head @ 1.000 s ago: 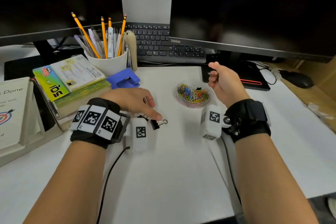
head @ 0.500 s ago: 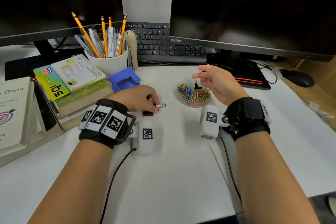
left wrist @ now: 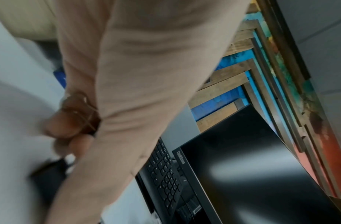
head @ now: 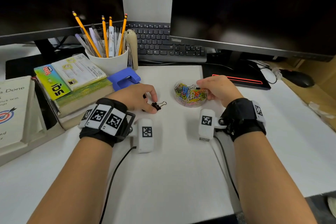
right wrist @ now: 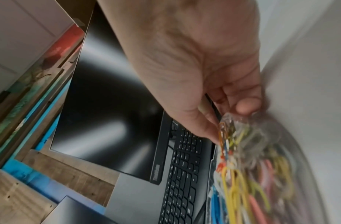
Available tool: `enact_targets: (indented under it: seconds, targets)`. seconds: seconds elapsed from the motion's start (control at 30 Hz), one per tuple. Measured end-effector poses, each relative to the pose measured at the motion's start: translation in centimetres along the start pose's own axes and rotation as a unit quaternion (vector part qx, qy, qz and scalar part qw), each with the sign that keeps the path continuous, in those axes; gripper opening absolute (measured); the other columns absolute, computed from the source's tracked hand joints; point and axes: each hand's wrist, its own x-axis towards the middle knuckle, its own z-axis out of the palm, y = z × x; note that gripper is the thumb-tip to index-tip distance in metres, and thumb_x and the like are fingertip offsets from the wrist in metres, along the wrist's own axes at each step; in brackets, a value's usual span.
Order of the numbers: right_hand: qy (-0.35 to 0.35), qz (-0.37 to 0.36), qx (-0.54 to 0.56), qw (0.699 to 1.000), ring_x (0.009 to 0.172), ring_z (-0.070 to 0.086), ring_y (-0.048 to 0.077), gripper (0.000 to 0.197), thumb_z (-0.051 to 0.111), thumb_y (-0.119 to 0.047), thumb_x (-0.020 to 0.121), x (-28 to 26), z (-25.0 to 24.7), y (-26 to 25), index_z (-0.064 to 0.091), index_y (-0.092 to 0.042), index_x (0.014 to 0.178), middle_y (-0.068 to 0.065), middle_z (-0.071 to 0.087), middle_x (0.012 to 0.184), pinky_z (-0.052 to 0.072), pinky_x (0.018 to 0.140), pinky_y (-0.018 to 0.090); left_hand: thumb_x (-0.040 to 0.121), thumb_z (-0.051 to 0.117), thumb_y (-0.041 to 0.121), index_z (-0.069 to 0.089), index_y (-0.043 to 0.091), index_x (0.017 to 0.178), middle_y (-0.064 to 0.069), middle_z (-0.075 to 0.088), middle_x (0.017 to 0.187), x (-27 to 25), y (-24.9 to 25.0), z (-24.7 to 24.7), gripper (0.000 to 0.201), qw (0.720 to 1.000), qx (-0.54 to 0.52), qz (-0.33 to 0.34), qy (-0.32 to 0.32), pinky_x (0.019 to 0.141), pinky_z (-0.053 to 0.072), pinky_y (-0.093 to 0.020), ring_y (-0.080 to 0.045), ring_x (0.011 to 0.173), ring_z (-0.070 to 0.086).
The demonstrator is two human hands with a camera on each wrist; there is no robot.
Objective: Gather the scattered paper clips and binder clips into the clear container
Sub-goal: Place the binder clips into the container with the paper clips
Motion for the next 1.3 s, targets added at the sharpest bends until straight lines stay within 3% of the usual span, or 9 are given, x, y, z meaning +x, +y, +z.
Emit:
enact_targets:
  seconds: [0.17,0.4,0.53,0.63,0.73,0.87,1.03,1.17,1.3]
  targets:
    - [-0.073,-0.059,0.012,0.996,0.048,0.050,0.012,0.016,0.064,-0.014,0.090,-0.7,1.1,-0.1,0.073,-0.011,0.102,0.012,0.060,0.074,0.048,0.047,0.015,0.080,0.073,0.019,0.063,0.018,0.082,0.005,0.055,0.071,0.4,-0.5,0.0,0.010,0.998,-0.045,-0.010,0.032,0.058,0.043,-0.019,-0.011,0.060,0.050]
    - [-0.130,-0.057,0.014,0.990,0.042,0.051,0.011,0.014,0.063,-0.007,0.086,-1.1,1.7,-0.5,0.071,-0.010,0.097,0.007,0.056,0.058,0.048,0.045,0.019,0.084,0.066,0.015,0.067,0.012,0.081,0.000,0.064,0.063,0.2,-1.4,-0.9,0.004,0.993,-0.027,-0.028,0.111,0.058,0.045,-0.017,-0.010,0.056,0.056]
    - [-0.149,-0.048,0.021,0.988,0.039,0.051,0.010,0.015,0.061,-0.004,0.086,-1.2,1.7,-0.6,0.068,-0.005,0.100,0.008,0.056,0.057,0.047,0.042,0.020,0.085,0.060,0.013,0.062,0.015,0.076,-0.006,0.070,0.074,0.4,-1.5,-0.9,0.009,0.987,-0.060,-0.028,0.147,0.075,0.052,-0.027,-0.011,0.060,0.061]
    - [-0.178,-0.044,0.035,0.982,0.041,0.055,0.012,0.015,0.059,-0.001,0.085,-1.4,2.0,-0.7,0.066,-0.005,0.098,0.011,0.057,0.065,0.048,0.043,0.020,0.085,0.060,0.011,0.059,0.015,0.069,0.000,0.063,0.068,0.7,-1.4,-0.9,0.017,0.975,-0.100,-0.016,0.196,0.065,0.048,-0.021,-0.012,0.061,0.056]
    - [-0.199,-0.031,0.057,0.978,0.041,0.059,0.012,0.014,0.059,0.002,0.085,-1.5,2.4,-0.7,0.063,-0.005,0.096,0.010,0.055,0.067,0.047,0.040,0.018,0.088,0.053,0.009,0.055,0.015,0.066,-0.001,0.053,0.063,0.9,-0.8,-1.2,0.022,0.928,-0.251,0.016,0.274,0.051,0.039,-0.017,-0.013,0.054,0.048]
    - [-0.234,-0.030,0.090,0.968,0.043,0.063,0.013,0.012,0.058,0.001,0.085,-1.8,3.2,-0.7,0.062,-0.006,0.093,0.008,0.055,0.066,0.047,0.041,0.016,0.091,0.049,0.003,0.054,0.016,0.069,-0.002,0.046,0.061,1.0,0.8,-0.4,0.026,0.898,-0.364,0.064,0.239,0.045,0.035,-0.013,-0.009,0.046,0.042]
    - [-0.249,-0.052,0.088,0.963,0.044,0.061,0.013,0.010,0.056,-0.004,0.087,-1.8,3.7,-0.8,0.063,-0.009,0.093,0.005,0.053,0.067,0.046,0.042,0.016,0.092,0.050,0.004,0.055,0.025,0.073,0.005,0.051,0.065,1.6,2.8,0.5,0.029,0.950,-0.248,0.123,0.145,0.045,0.038,-0.004,-0.008,0.057,0.048]
    - [-0.233,-0.069,0.111,0.964,0.044,0.051,0.013,0.008,0.054,-0.007,0.088,-1.7,3.9,-0.9,0.059,-0.013,0.085,0.005,0.052,0.067,0.037,0.037,0.018,0.090,0.054,0.001,0.058,0.026,0.077,0.004,0.057,0.075,2.3,3.7,0.7,0.028,0.966,-0.203,0.141,0.072,0.074,0.049,-0.020,-0.012,0.070,0.053]
    - [-0.235,-0.081,0.132,0.959,0.050,0.047,0.015,0.016,0.053,0.001,0.085,-1.2,4.1,-0.6,0.059,-0.011,0.093,0.012,0.051,0.073,0.032,0.038,0.020,0.089,0.053,-0.004,0.062,0.025,0.079,0.003,0.061,0.082,2.7,3.7,0.8,0.032,0.965,-0.207,0.146,0.061,0.087,0.046,-0.031,-0.013,0.080,0.055]
